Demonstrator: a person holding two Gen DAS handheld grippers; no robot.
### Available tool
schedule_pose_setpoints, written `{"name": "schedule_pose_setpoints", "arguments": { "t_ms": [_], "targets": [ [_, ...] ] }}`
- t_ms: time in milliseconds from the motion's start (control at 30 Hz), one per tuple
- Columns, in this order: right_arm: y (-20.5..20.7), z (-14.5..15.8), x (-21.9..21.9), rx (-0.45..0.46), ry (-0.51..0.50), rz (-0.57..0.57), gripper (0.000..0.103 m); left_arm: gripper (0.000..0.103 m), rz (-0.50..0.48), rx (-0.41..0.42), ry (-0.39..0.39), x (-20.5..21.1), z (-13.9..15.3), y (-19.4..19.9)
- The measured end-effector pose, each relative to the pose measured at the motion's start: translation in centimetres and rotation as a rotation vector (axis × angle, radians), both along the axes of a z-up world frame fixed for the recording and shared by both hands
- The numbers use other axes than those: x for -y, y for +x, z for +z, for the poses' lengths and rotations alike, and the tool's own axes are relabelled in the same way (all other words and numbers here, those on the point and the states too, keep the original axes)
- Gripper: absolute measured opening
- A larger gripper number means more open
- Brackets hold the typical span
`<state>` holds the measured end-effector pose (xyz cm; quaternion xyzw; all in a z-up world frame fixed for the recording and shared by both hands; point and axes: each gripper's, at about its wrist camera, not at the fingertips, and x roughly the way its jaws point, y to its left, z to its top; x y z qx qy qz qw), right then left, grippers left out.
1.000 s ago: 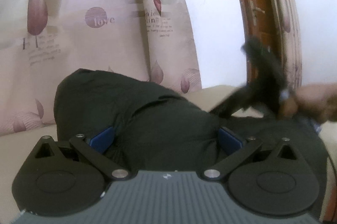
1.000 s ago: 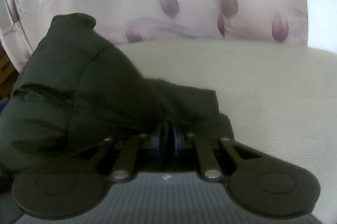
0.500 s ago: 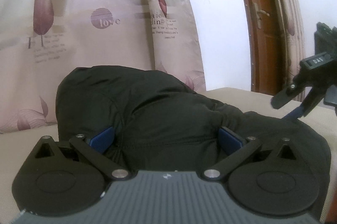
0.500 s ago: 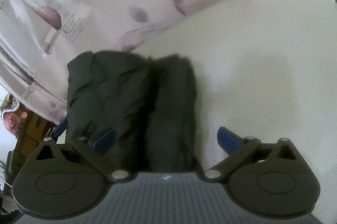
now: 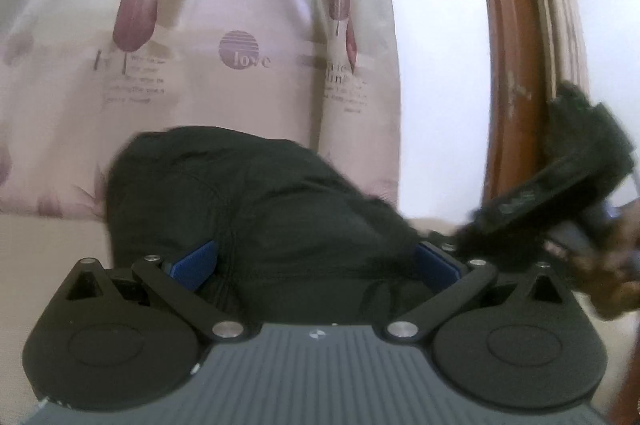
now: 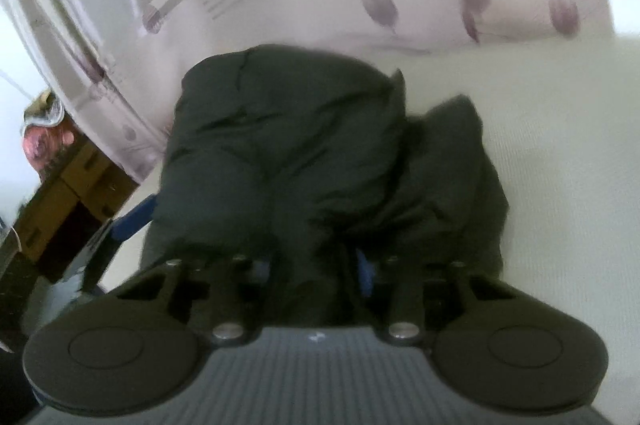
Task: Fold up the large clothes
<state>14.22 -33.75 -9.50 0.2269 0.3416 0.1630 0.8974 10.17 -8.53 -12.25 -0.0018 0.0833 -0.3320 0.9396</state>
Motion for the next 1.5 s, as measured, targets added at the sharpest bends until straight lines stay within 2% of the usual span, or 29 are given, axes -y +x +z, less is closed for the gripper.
{"name": "schedule_pose_setpoints", "arguments": {
  "t_ms": [67,133,167,233,267,367,433,467,533,567,633,667,733,867,933,1000,1067,1133,1233,1300,1500],
  "targets": [
    [0.7,1.9,-1.0,0.074,-0.044,0.022,0.025,0.103,0.038,-0.004,0.003,-0.4,0.6,0.3],
    [1.2,3.6,-1.0,0.173,-0.031,0.075,0.023,0.103,0.047,-0.041,-0.026,-1.1,1.0,1.1],
    [1.5,3.4,-0.3,0.178,-0.034,0.067,0.023,0.103,0.036,-0.075,-0.02,-1.1,1.1,1.8],
    [3.1,0.2,1.0,0.116,-0.062,0.024,0.024,0.103,0.013,-0.091,0.02,-0.3,1.3,2.6],
    [3.3,-1.9,1.8,0.101,-0.054,0.009,0.029,0.103,0.0,-0.081,0.031,0.1,1.4,2.5],
    [2.3,-6.7,4.8,0.07,0.159,-0.051,0.037,0.103,-0.027,-0.048,0.103,1.8,1.7,1.9],
    [1.1,-8.4,5.5,0.066,0.245,-0.086,0.039,0.103,-0.031,-0.036,0.149,2.6,1.7,1.6],
    [0.5,-8.7,5.6,0.064,0.256,-0.092,0.039,0.103,-0.027,-0.032,0.178,3.0,1.6,1.5],
    [-0.1,-8.1,5.7,0.064,0.219,-0.095,0.042,0.103,0.0,-0.005,0.254,4.0,0.8,1.3],
    [-0.3,-7.8,5.7,0.06,0.219,-0.102,0.044,0.103,0.001,0.009,0.264,4.1,0.5,1.2],
    [0.1,-6.7,6.0,0.044,0.222,-0.13,0.052,0.103,-0.002,0.002,0.241,3.7,0.3,1.4],
    [-0.1,-6.0,6.0,0.047,0.19,-0.144,0.063,0.103,-0.004,-0.011,0.229,3.4,0.4,1.6],
    [-1.5,-4.5,5.6,0.071,0.078,-0.148,0.073,0.103,-0.013,-0.024,0.216,3.3,0.5,2.0],
    [-3.6,-3.8,4.2,0.087,-0.07,-0.111,0.073,0.103,-0.022,-0.021,0.217,3.3,0.4,1.8],
    [-4.2,-4.7,3.1,0.066,-0.166,-0.115,0.073,0.103,-0.029,-0.022,0.231,3.7,0.4,1.7],
    [-4.2,-6.1,2.0,0.062,-0.194,-0.123,0.074,0.103,-0.023,-0.018,0.27,4.5,0.4,1.5],
    [-4.0,-7.2,1.9,0.05,-0.187,-0.141,0.078,0.103,-0.01,-0.028,0.301,5.1,0.6,1.6],
    [-4.0,-7.1,1.9,0.042,-0.205,-0.137,0.078,0.103,-0.006,-0.045,0.319,5.4,0.8,1.9],
    [-3.9,-7.2,2.9,0.005,-0.131,-0.158,0.084,0.103,0.011,-0.076,0.337,5.6,1.2,2.2],
    [-4.2,-7.1,2.6,0.008,-0.133,-0.177,0.088,0.103,0.02,-0.09,0.351,5.8,1.4,2.3],
    [-4.8,-7.3,2.7,-0.011,-0.084,-0.225,0.09,0.103,0.037,-0.131,0.379,6.3,1.8,2.6]
  ]
}}
